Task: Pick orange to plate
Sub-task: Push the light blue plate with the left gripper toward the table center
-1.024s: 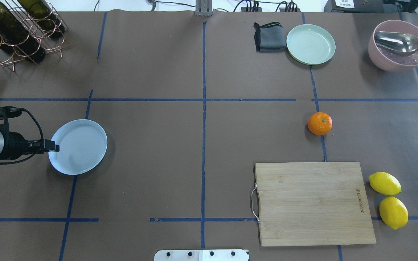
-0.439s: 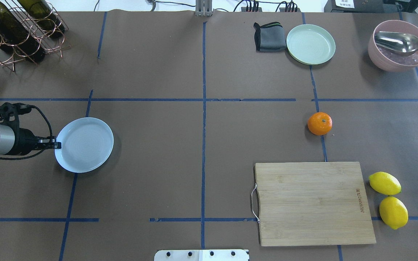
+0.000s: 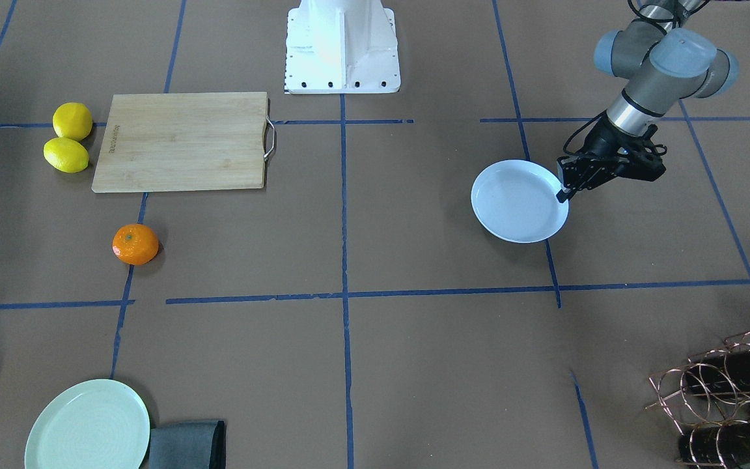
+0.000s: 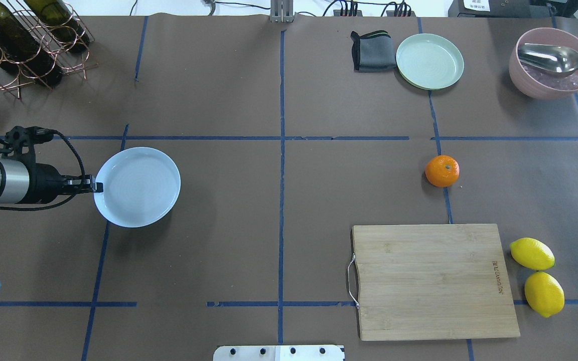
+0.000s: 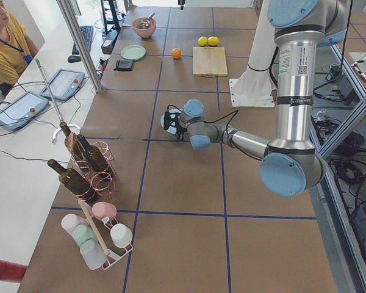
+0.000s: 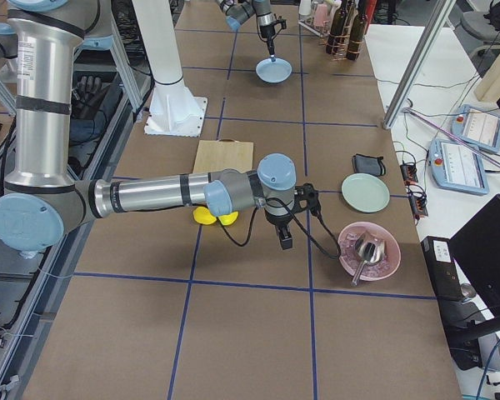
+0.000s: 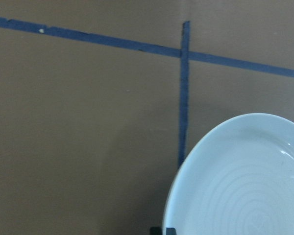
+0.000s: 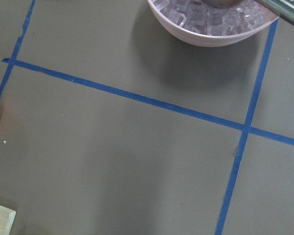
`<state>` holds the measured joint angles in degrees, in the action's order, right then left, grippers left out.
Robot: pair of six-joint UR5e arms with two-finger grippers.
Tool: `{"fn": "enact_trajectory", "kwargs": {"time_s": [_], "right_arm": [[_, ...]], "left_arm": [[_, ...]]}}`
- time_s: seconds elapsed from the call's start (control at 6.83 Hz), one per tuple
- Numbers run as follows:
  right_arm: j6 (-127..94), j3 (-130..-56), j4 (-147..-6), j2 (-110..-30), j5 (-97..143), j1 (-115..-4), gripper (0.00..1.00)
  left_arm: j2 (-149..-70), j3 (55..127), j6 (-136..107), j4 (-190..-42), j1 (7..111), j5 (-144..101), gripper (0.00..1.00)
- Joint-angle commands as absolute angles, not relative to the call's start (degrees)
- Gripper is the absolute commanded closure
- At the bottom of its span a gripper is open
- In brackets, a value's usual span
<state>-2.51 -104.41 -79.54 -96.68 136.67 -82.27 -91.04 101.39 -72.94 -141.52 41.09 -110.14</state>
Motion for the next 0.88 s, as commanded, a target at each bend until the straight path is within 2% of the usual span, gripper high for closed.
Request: {"fn": "enact_trajectory", "kwargs": {"time_s": [0.0, 0.29, 0.44, 0.73], "right_arm": [[-2.55, -104.41, -79.54, -96.68, 136.67, -82.27, 0.00], [-2.64, -104.41, -79.54, -96.68, 136.58, -82.27, 0.00], [-2.64, -104.33, -79.54, -96.68, 136.50, -82.27, 0.00], [-2.64, -104.24, -79.54, -96.68, 136.49, -82.27, 0.00]], "left_arm": [[-103.55, 100.64, -77.23, -131.47, 40.87, -109.87, 1.00], [-119.20, 88.84, -85.92, -128.06, 37.99, -107.16, 1.00], [-121.70, 86.07, -86.57, -127.97, 33.36, -101.40, 1.00], [-126.46, 80.35, -86.49, -127.97, 31.56, -100.20, 1.00]]}}
